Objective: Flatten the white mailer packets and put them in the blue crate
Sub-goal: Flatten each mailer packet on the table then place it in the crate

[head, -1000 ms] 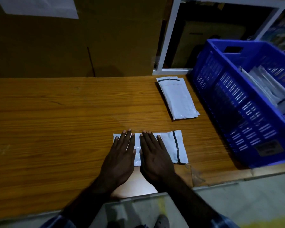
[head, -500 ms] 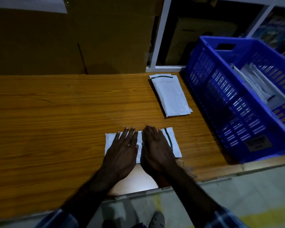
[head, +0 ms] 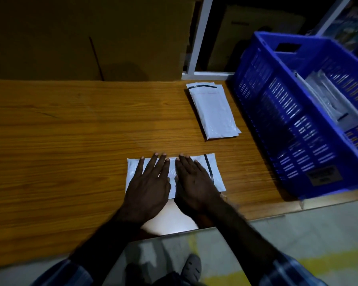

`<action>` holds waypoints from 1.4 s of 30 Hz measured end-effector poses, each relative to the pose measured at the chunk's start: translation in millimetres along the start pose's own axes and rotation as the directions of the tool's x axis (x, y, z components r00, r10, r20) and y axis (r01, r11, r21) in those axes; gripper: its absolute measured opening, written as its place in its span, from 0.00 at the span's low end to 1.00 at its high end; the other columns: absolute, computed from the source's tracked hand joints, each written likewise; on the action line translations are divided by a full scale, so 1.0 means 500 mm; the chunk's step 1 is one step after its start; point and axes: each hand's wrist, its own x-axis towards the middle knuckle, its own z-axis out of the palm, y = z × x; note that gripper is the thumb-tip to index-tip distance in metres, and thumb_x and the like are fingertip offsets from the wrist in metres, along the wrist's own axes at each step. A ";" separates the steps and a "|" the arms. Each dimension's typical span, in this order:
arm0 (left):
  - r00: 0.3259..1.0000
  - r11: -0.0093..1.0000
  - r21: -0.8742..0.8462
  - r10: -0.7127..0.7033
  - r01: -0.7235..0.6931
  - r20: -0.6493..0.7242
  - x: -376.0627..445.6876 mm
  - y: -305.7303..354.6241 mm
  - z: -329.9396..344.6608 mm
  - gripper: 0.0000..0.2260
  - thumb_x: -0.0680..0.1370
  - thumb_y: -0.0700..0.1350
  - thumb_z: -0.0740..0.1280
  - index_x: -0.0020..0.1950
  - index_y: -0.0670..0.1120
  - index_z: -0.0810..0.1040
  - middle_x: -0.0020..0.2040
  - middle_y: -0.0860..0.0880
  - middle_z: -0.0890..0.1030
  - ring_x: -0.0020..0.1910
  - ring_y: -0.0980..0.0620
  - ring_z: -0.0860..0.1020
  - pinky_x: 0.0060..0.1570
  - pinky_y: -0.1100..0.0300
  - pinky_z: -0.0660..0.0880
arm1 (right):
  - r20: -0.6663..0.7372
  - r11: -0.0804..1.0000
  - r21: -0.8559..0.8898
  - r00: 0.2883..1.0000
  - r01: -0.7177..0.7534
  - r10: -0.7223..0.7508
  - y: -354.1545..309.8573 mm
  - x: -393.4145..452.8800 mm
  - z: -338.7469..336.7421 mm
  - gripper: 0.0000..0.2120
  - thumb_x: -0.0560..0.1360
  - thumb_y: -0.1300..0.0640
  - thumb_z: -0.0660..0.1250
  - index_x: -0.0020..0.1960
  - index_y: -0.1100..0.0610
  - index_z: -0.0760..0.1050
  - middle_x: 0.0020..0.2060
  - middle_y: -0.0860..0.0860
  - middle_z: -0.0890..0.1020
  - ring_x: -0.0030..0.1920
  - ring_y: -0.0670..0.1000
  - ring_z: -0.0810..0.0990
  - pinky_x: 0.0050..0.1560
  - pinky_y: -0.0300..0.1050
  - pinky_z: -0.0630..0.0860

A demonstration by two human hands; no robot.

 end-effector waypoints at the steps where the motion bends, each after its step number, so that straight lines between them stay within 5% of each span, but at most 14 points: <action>1: 1.000 1.000 0.003 0.002 -0.002 0.001 0.005 0.005 -0.007 0.26 0.78 0.48 0.51 0.71 0.38 0.72 0.72 0.40 0.70 0.73 0.42 0.67 0.70 0.39 0.63 | 0.016 0.998 0.053 1.000 -0.021 0.020 0.005 0.010 -0.015 0.22 0.79 0.58 0.54 0.67 0.70 0.73 0.65 0.67 0.76 0.66 0.65 0.75 0.67 0.64 0.71; 7: 0.999 0.996 -0.089 -0.007 0.002 -0.054 0.039 0.042 -0.013 0.24 0.81 0.48 0.50 0.70 0.38 0.72 0.70 0.41 0.73 0.72 0.43 0.68 0.70 0.40 0.63 | 0.036 0.992 -0.118 0.998 -0.048 0.053 0.047 0.000 -0.039 0.30 0.71 0.55 0.52 0.64 0.72 0.74 0.63 0.69 0.76 0.64 0.68 0.76 0.67 0.65 0.67; 14: 0.998 0.997 -0.067 0.046 -0.048 -0.033 0.029 0.042 0.013 0.24 0.83 0.51 0.49 0.74 0.40 0.69 0.74 0.42 0.69 0.75 0.46 0.65 0.72 0.40 0.60 | -0.147 0.983 -0.174 0.986 0.056 -0.082 0.053 -0.047 0.002 0.23 0.80 0.62 0.58 0.70 0.74 0.66 0.70 0.70 0.68 0.74 0.67 0.65 0.74 0.63 0.61; 17: 0.999 0.998 -0.051 0.038 -0.039 -0.026 0.037 0.042 0.013 0.24 0.82 0.51 0.50 0.72 0.41 0.72 0.72 0.42 0.71 0.73 0.46 0.68 0.71 0.41 0.59 | -0.001 0.984 -0.171 0.999 0.048 -0.049 0.062 -0.032 -0.002 0.24 0.78 0.59 0.56 0.68 0.75 0.69 0.67 0.71 0.70 0.69 0.69 0.70 0.70 0.66 0.66; 20: 0.998 0.998 -0.050 0.042 -0.045 -0.053 0.048 0.050 0.005 0.24 0.81 0.50 0.50 0.68 0.40 0.75 0.69 0.42 0.75 0.70 0.44 0.71 0.70 0.40 0.64 | 0.133 0.995 -0.091 0.990 -0.041 0.053 0.074 -0.001 -0.042 0.30 0.77 0.52 0.48 0.70 0.70 0.68 0.70 0.68 0.69 0.71 0.66 0.69 0.73 0.60 0.60; 24: 0.993 0.992 -0.105 0.063 -0.073 -0.097 0.065 0.082 -0.003 0.23 0.81 0.49 0.50 0.69 0.39 0.75 0.69 0.42 0.75 0.71 0.44 0.71 0.68 0.39 0.66 | 0.045 0.983 -0.090 0.985 -0.160 0.164 0.101 0.004 -0.056 0.35 0.77 0.48 0.40 0.74 0.67 0.64 0.74 0.65 0.65 0.75 0.63 0.63 0.76 0.56 0.53; 31: 0.994 0.992 -0.077 0.092 -0.097 -0.065 0.063 0.094 0.029 0.24 0.83 0.49 0.47 0.75 0.41 0.66 0.76 0.43 0.65 0.76 0.46 0.61 0.71 0.39 0.60 | -0.117 0.982 -0.119 0.984 -0.145 0.131 0.104 -0.048 -0.014 0.26 0.85 0.51 0.48 0.76 0.66 0.61 0.76 0.60 0.62 0.78 0.57 0.58 0.78 0.57 0.52; 36: 0.993 0.990 -0.079 0.110 -0.113 -0.045 0.065 0.092 0.031 0.24 0.83 0.50 0.48 0.76 0.41 0.64 0.77 0.43 0.62 0.77 0.47 0.59 0.71 0.40 0.60 | -0.103 0.972 -0.188 0.987 -0.140 0.122 0.108 -0.049 -0.017 0.26 0.85 0.51 0.49 0.77 0.65 0.59 0.78 0.59 0.60 0.79 0.55 0.54 0.77 0.60 0.51; 42: 0.998 0.990 -0.140 0.024 -0.032 -0.053 0.056 0.065 -0.002 0.25 0.83 0.50 0.47 0.76 0.41 0.65 0.77 0.44 0.64 0.77 0.47 0.59 0.72 0.38 0.58 | -0.092 0.957 -0.258 0.990 -0.131 0.110 0.097 -0.036 -0.034 0.26 0.82 0.51 0.49 0.73 0.66 0.68 0.73 0.62 0.68 0.75 0.60 0.65 0.74 0.64 0.53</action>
